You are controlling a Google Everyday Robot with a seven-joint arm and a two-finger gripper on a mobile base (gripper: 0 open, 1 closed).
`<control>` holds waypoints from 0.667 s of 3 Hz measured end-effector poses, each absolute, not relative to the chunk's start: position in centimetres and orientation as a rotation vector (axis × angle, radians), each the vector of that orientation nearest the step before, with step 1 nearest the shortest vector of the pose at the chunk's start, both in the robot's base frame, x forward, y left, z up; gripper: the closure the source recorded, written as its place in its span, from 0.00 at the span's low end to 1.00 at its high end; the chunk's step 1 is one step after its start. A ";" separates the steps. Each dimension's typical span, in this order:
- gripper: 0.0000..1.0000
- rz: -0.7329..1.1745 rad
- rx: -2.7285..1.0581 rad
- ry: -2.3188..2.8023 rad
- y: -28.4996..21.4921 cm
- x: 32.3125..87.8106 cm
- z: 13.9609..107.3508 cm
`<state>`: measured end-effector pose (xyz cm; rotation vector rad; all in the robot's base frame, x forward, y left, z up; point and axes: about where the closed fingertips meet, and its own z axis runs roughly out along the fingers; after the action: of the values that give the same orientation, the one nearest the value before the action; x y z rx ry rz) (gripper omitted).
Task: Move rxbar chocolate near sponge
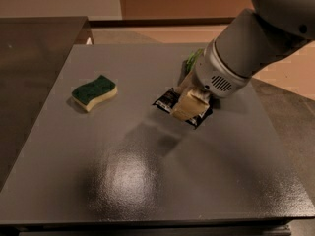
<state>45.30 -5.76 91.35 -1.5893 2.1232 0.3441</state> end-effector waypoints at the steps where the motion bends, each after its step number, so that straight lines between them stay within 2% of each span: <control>1: 1.00 0.372 -1.607 2.102 -3.1 47.8 91.5; 2: 1.00 0.402 -1.636 2.091 -0.2 49.6 90.6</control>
Offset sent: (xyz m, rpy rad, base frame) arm 0.0684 0.0908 -0.0219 0.0322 0.0483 0.0811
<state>49.61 -0.17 90.56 -1.6360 2.0909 0.4017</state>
